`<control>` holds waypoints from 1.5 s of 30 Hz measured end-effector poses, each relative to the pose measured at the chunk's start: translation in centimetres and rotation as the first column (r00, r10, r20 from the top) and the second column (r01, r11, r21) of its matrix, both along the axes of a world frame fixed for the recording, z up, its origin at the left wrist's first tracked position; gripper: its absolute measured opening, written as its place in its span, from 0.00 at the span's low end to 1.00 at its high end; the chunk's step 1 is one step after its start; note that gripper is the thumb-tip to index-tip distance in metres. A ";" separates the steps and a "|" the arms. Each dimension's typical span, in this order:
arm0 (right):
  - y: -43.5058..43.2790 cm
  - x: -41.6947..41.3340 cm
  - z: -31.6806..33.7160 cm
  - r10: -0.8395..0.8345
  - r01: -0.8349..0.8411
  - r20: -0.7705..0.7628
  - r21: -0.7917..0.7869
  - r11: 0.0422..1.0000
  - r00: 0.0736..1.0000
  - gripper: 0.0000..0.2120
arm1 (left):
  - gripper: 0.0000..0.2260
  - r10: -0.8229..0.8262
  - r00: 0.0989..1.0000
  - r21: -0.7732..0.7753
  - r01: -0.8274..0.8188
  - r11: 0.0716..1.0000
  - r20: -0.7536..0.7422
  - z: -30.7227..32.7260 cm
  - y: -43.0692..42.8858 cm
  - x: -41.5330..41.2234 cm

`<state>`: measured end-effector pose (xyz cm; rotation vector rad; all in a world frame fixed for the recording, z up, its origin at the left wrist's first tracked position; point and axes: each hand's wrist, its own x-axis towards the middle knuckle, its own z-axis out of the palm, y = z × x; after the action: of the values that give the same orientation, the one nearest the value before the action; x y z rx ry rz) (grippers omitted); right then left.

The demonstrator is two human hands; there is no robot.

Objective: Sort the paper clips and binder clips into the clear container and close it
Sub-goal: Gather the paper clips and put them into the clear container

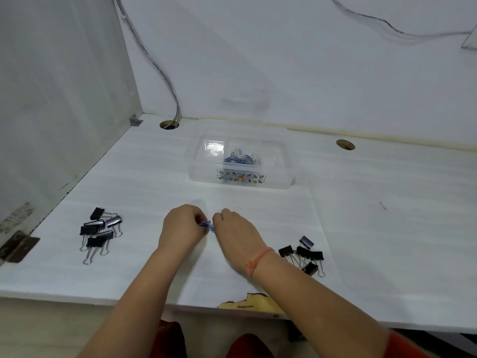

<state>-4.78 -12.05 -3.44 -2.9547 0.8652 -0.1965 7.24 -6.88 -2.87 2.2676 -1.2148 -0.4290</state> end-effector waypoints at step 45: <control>-4.3 -0.9 2.0 -0.696 0.101 0.032 0.984 0.149 0.717 0.15 | 0.03 -0.035 0.983 0.249 0.081 0.965 -0.182 1.7 -2.9 -1.0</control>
<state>-5.71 -16.34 -1.46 -1.3091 1.1365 -0.2963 6.21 -9.74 -1.13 2.3498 -1.1951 -0.8343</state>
